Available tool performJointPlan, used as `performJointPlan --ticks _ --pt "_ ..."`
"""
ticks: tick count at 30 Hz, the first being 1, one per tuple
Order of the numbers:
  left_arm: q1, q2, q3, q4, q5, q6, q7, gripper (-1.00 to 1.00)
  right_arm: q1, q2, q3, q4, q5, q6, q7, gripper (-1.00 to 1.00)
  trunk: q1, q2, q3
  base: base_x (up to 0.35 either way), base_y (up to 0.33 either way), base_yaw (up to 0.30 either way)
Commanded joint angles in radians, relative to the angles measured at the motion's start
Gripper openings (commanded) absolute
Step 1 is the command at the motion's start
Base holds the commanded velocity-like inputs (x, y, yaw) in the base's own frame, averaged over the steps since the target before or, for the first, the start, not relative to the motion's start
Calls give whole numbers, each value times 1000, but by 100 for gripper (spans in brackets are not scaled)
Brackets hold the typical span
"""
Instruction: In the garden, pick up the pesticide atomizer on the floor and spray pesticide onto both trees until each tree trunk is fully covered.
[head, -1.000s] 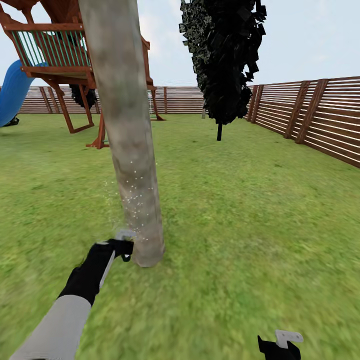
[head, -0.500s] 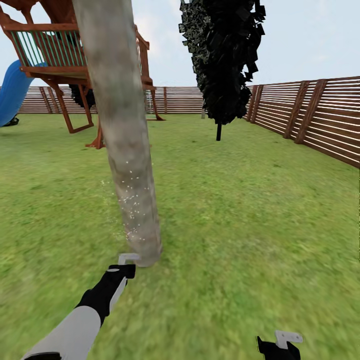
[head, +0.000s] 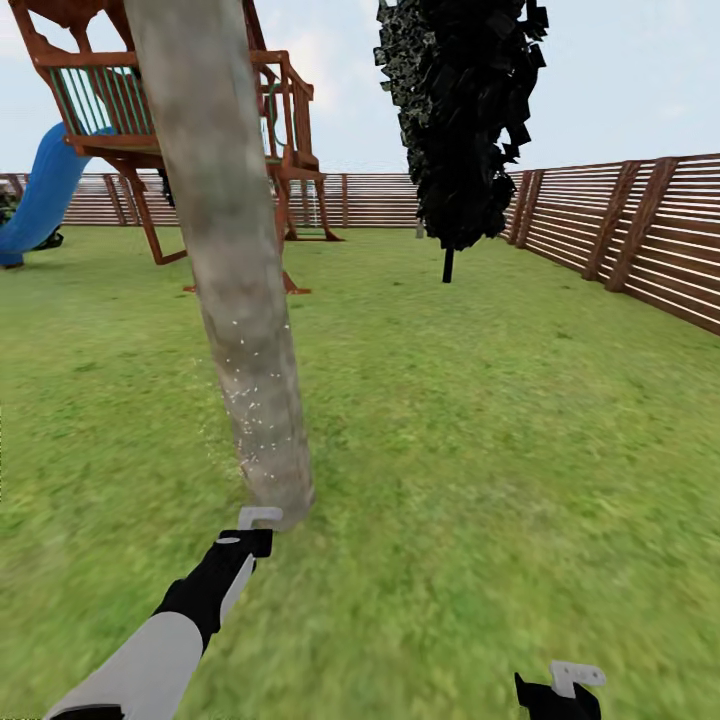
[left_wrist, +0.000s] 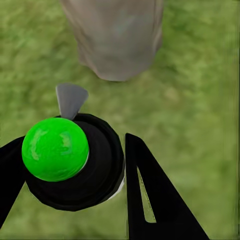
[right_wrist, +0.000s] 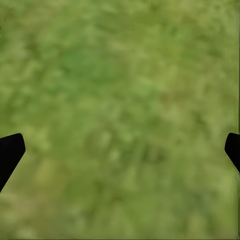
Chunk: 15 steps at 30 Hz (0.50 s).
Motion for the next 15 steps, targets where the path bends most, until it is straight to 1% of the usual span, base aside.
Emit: performJointPlan --ticks 1,9,11,15 --pt "0 0 0 0 0 0 0 -100 0 0 0 0 0 0 0 100 0 0 0 69 -274 47" --pt "0 0 0 0 0 0 0 -100 0 0 0 0 0 0 0 100 0 0 0 71 -274 10" --pt "0 0 0 0 0 0 0 -100 0 0 0 0 0 0 0 100 0 0 0 71 -274 160" --pt "0 0 0 -1 0 0 0 -100 0 0 0 0 0 0 0 100 0 0 0 71 -274 257"
